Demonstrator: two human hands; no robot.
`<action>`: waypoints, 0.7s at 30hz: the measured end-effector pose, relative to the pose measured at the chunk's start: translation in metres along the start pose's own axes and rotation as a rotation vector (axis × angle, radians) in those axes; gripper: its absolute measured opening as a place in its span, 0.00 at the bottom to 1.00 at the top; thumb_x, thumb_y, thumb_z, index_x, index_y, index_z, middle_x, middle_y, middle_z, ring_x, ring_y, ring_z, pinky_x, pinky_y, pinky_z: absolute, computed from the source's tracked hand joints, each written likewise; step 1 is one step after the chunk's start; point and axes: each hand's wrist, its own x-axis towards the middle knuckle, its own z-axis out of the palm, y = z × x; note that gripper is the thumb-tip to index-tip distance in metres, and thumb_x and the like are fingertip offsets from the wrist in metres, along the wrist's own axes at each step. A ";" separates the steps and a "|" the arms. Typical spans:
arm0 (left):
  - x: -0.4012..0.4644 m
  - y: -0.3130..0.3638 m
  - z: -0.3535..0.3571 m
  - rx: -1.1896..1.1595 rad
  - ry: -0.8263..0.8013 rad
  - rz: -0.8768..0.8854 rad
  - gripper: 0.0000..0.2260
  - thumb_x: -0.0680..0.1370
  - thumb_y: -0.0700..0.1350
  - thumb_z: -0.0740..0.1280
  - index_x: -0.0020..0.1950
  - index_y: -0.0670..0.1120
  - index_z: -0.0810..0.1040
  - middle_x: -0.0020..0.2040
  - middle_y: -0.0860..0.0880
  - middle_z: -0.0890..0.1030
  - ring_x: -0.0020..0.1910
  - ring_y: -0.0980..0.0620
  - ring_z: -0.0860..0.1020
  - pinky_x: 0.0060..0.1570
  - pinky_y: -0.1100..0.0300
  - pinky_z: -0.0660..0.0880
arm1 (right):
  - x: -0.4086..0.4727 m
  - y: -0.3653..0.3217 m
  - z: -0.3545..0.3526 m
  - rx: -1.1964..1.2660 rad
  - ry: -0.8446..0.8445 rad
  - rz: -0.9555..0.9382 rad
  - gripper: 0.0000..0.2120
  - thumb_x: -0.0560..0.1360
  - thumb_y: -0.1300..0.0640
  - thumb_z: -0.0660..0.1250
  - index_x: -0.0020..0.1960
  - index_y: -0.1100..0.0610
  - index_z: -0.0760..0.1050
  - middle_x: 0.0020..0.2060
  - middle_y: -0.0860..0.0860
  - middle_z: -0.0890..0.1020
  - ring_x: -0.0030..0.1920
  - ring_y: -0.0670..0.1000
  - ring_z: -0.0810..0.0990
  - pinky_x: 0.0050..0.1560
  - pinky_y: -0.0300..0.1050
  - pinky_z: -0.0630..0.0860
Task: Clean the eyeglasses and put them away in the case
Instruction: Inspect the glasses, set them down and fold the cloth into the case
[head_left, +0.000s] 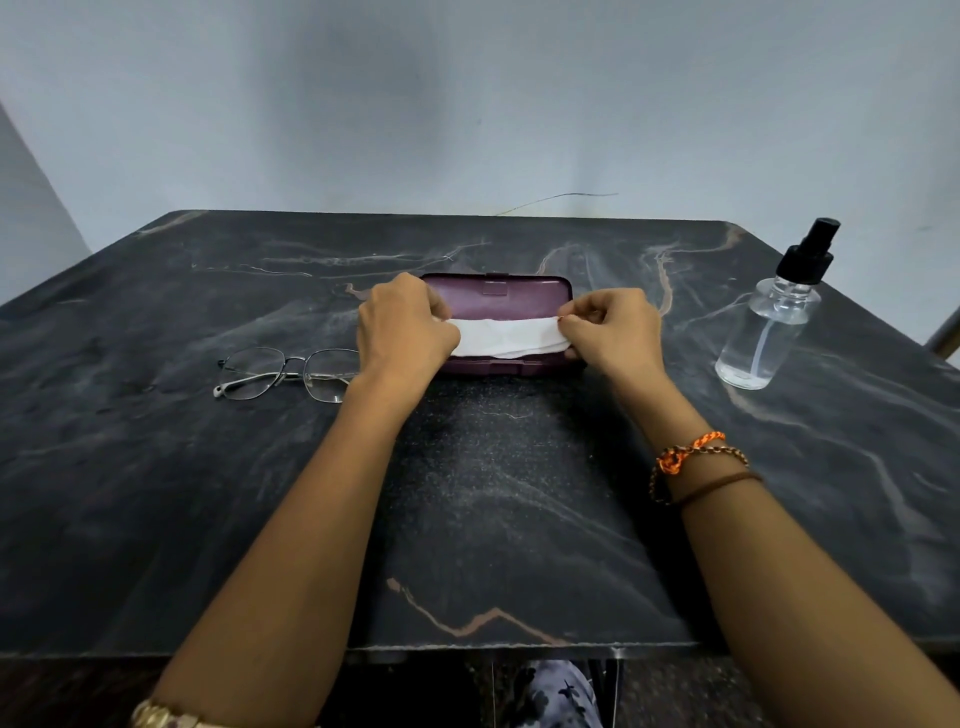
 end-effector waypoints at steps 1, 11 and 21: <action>0.000 0.000 0.000 -0.007 0.005 -0.004 0.11 0.67 0.33 0.65 0.46 0.42 0.82 0.46 0.42 0.83 0.47 0.43 0.78 0.43 0.59 0.67 | 0.000 0.001 0.000 0.019 -0.004 0.009 0.06 0.69 0.65 0.64 0.38 0.59 0.79 0.25 0.48 0.77 0.27 0.47 0.78 0.42 0.46 0.78; -0.002 -0.002 0.002 0.045 -0.068 -0.028 0.12 0.67 0.33 0.65 0.47 0.41 0.82 0.48 0.40 0.82 0.51 0.40 0.77 0.61 0.51 0.67 | -0.005 -0.005 0.000 -0.127 -0.041 -0.052 0.07 0.66 0.65 0.66 0.40 0.58 0.81 0.29 0.50 0.78 0.40 0.52 0.80 0.43 0.41 0.73; -0.004 -0.002 0.001 0.111 -0.081 0.039 0.14 0.68 0.29 0.65 0.50 0.41 0.80 0.53 0.41 0.80 0.52 0.40 0.77 0.50 0.51 0.74 | -0.007 -0.005 0.001 -0.178 -0.025 -0.063 0.11 0.64 0.67 0.67 0.45 0.58 0.81 0.34 0.51 0.81 0.43 0.52 0.81 0.42 0.39 0.71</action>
